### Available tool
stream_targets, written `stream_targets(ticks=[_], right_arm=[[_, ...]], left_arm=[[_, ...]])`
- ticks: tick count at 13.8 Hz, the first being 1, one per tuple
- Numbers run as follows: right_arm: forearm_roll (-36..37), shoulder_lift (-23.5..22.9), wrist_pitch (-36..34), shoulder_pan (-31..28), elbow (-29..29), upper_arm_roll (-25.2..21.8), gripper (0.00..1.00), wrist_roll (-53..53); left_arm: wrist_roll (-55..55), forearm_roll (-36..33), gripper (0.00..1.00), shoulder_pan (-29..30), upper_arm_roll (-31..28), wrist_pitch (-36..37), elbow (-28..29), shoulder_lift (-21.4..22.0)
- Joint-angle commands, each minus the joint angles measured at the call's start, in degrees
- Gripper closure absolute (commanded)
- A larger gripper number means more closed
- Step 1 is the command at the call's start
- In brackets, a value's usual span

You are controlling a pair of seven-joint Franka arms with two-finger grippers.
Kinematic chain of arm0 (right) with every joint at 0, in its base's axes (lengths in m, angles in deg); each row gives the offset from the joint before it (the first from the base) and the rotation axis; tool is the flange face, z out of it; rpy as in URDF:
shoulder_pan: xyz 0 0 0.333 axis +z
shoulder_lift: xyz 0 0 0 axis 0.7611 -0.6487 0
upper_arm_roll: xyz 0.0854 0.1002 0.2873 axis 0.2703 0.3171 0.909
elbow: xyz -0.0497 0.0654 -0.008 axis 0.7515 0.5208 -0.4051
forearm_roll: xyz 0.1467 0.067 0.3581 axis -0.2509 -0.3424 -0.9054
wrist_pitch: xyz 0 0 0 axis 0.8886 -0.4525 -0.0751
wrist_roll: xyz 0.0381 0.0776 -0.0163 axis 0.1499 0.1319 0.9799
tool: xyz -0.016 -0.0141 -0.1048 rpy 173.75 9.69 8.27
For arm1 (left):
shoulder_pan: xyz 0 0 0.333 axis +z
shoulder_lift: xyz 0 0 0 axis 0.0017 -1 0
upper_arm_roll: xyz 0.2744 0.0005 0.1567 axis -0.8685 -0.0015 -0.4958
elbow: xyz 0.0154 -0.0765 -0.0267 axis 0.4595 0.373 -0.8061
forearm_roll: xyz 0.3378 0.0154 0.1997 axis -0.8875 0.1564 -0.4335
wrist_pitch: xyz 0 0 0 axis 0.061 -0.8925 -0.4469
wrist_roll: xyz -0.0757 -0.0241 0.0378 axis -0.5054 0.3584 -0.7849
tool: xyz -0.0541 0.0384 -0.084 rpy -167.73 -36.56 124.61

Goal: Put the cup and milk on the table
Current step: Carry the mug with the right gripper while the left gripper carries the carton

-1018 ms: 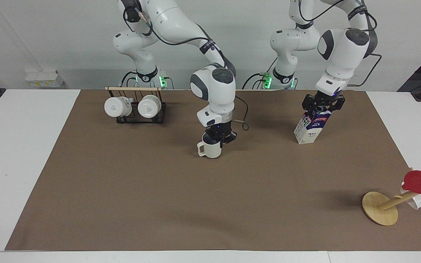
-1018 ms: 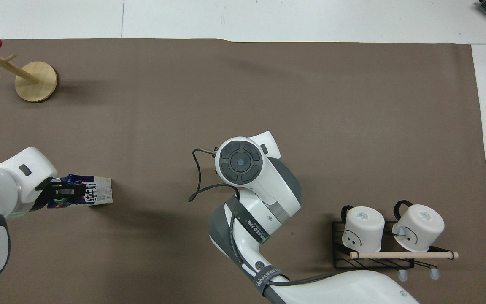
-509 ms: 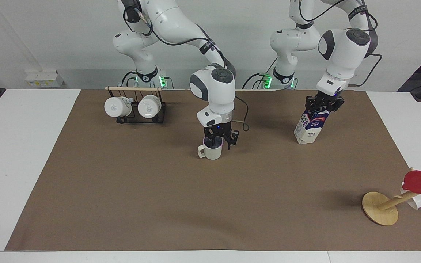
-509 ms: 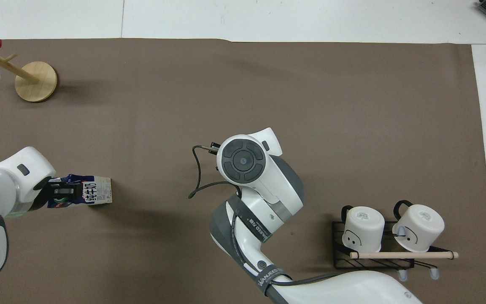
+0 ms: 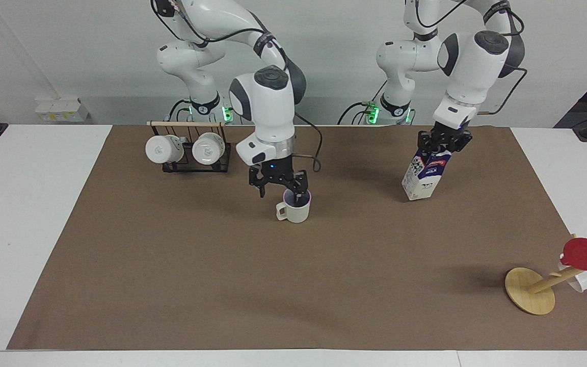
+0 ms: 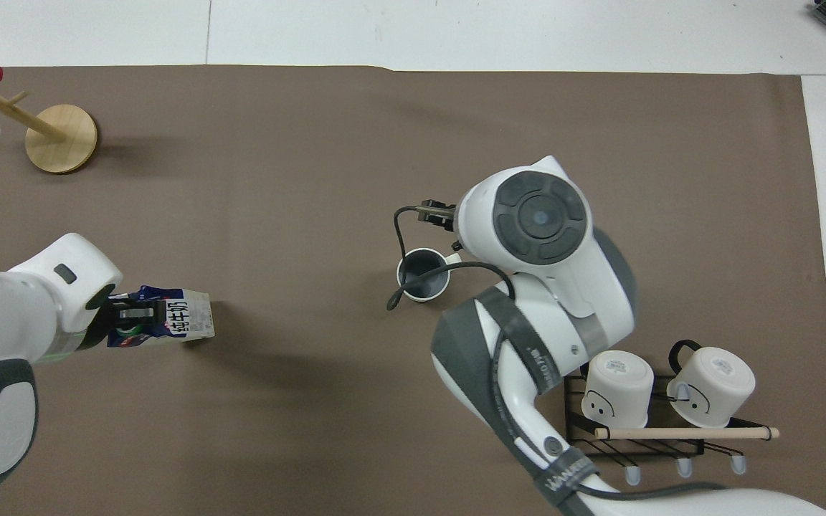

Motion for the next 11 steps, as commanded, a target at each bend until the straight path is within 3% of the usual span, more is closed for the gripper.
stream_targets(ticks=[1, 5, 11], right_arm=[[-0.2, 3.9, -4.8, -3.3, -1.0, 0.8, 0.0, 6.9], [-0.5, 8.1, -11.4, -7.9, -1.1, 0.8, 0.0, 13.7], [-3.9, 14.0, -18.7, -17.4, -0.9, 0.7, 0.0, 25.9]], left_arm=[[-8.4, -0.5, 0.48, -7.6, -0.6, 0.6, -5.8, -4.1], [-16.3, -0.6, 0.49, -16.0, -0.6, 1.9, -16.9, -12.9], [-17.3, -0.9, 0.49, -18.4, -0.6, -2.7, -19.1, -18.7]])
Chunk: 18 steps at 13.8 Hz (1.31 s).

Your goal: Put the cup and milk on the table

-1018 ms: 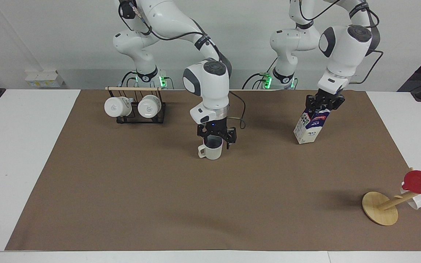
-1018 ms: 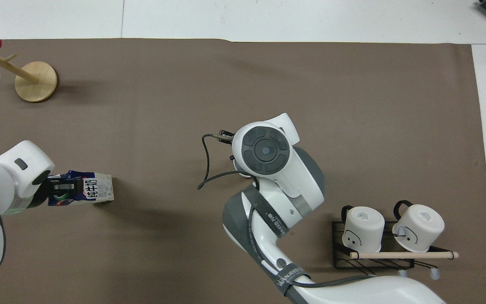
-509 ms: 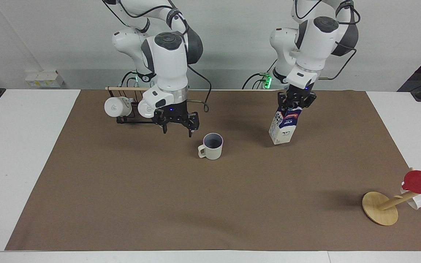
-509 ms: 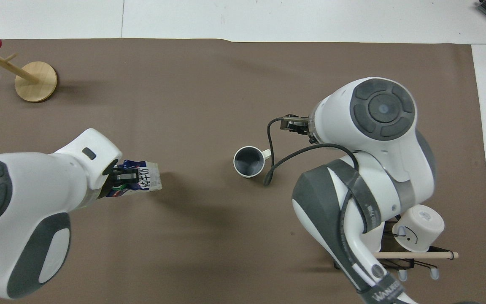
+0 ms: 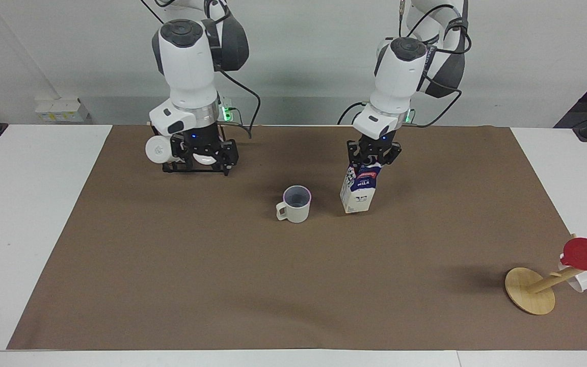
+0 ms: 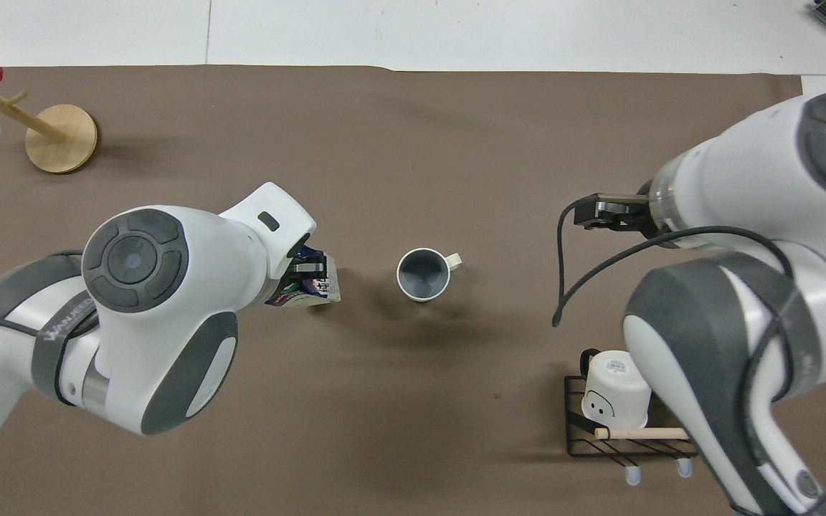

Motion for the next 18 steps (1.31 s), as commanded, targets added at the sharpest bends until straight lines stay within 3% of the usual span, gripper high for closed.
stream_targets(ticks=[1, 4, 7, 11, 14, 16, 17, 18], right_arm=[[-2.9, 3.3, -2.4, -5.3, -0.8, 0.7, 0.0, 7.1], [-3.3, 5.2, -5.8, -8.3, 0.5, 0.5, 0.0, 9.4], [-3.8, 5.2, -12.0, -10.7, 7.3, 0.0, 0.0, 10.3], [-3.0, 5.2, -18.1, -10.9, 12.2, -1.8, 0.0, 10.3], [-2.8, 6.6, -18.3, -10.9, 12.2, -5.7, 0.0, 10.5], [-2.8, 8.7, -18.3, -10.6, 8.4, -6.1, 0.0, 10.9], [-2.9, 9.0, -18.2, -10.2, 7.5, -6.0, 0.0, 12.1], [-2.9, 8.8, -18.2, -9.9, 6.8, -5.8, 0.0, 12.8]], left_arm=[[-1.0, -0.9, 0.49, -1.3, -1.0, -1.9, -1.3, -2.1], [-4.4, -0.9, 0.49, -2.6, -1.0, -2.9, -1.3, -3.3], [-5.4, -0.9, 0.49, -3.2, -1.0, -2.8, -1.2, -3.4], [-7.6, -1.1, 0.49, -4.3, -1.0, -3.1, -2.3, -4.7], [-7.8, -1.1, 0.48, -5.2, -1.0, -3.8, -2.1, -5.3], [-7.8, -1.1, 0.47, -5.4, -1.0, -3.9, -2.1, -5.3], [-7.8, -1.1, 0.42, -5.4, -1.0, -3.8, -2.1, -5.3], [-7.8, -1.1, 0.18, -5.4, -1.0, -3.8, -2.1, -5.3]])
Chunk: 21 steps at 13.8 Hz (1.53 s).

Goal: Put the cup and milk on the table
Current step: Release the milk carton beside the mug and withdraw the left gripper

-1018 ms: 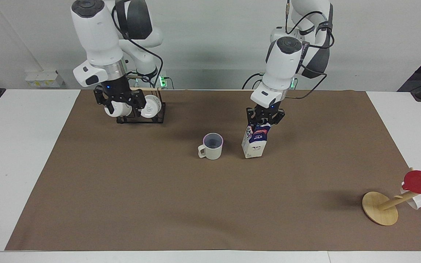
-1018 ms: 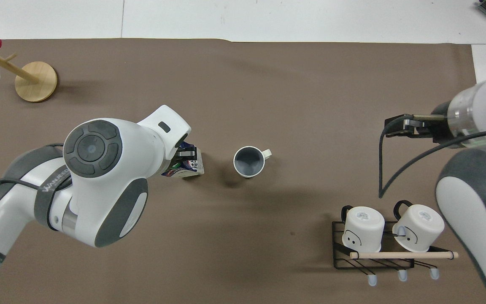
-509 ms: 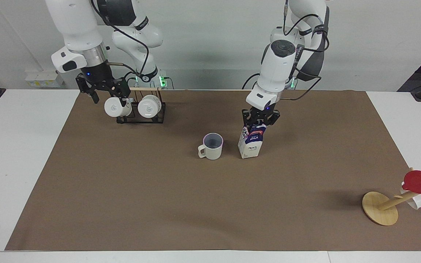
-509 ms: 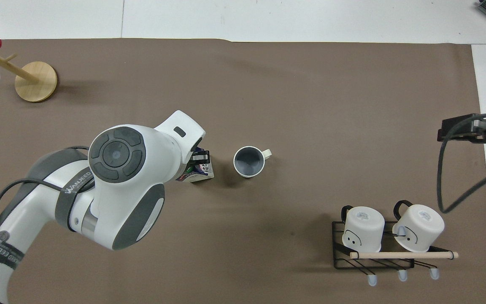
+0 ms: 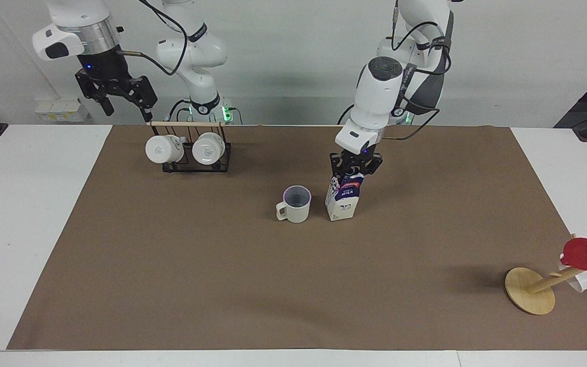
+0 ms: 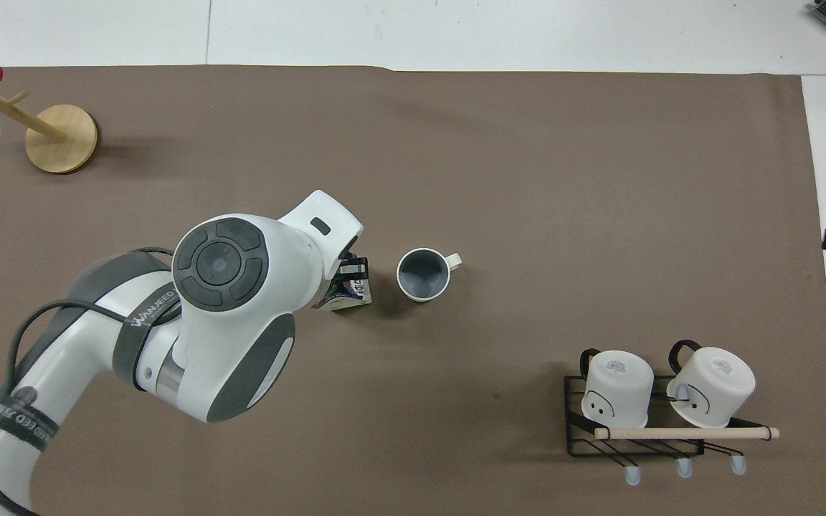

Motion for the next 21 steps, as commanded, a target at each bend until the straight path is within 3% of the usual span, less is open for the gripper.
stream_targets(ticks=[1, 6, 12, 17, 21], right_arm=[[-0.4, 1.6, 0.7, 0.3, -4.0, 0.8, 0.0, 2.0], [-0.2, 1.4, -0.6, -0.2, -3.6, 0.6, 0.0, 5.9], [1.0, 0.4, -3.0, -0.1, -1.6, 0.8, 0.0, 8.7], [0.7, 0.5, -2.8, 0.2, -1.6, 0.9, 0.0, 7.8], [0.7, 0.5, -2.9, 0.1, -1.7, 0.9, 0.0, 7.8]], left_arm=[[-1.4, -1.1, 0.0, -1.3, -1.0, -0.5, -1.2, -0.9], [-1.3, -1.0, 0.0, -1.2, -0.9, 1.0, -2.1, -0.4], [0.6, -1.0, 0.0, 1.8, -1.8, 18.1, -10.5, 3.6], [13.8, -1.0, 0.0, 11.3, -1.9, 25.4, -11.4, 9.3], [23.6, -1.0, 0.0, 19.7, -1.9, 30.9, -15.4, 9.7]])
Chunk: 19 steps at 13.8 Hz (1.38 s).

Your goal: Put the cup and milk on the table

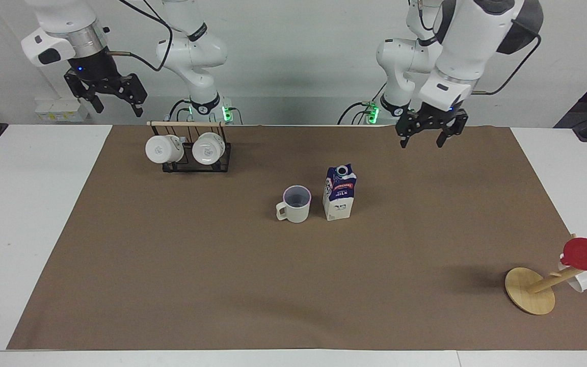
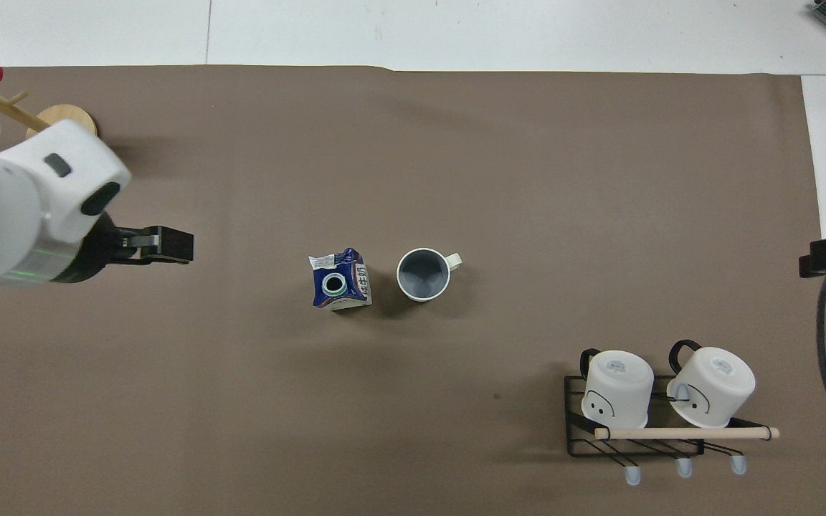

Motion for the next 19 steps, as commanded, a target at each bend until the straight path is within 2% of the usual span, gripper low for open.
stream_targets(ticks=[1, 6, 10, 19], right_arm=[[-0.1, 0.4, -0.7, -0.2, 0.2, 0.2, 0.0, 0.6], [-0.1, 0.4, -0.8, -0.1, 0.2, 0.2, 0.0, 0.6], [-0.1, 0.4, -0.8, -0.2, 0.2, 0.2, 0.0, 0.6], [-0.1, 0.4, -0.8, -0.2, 0.2, 0.2, 0.0, 0.6]], left_arm=[[4.6, -0.7, 0.0, 4.1, 0.6, 3.8, -3.1, -0.1], [11.6, -0.7, 0.0, 9.6, 0.4, 6.9, -3.5, 1.1], [12.7, -0.7, 0.0, 12.2, 0.4, 8.3, -3.7, 1.5], [16.2, -0.8, 0.0, 12.5, 0.7, 8.2, -3.7, 1.9]])
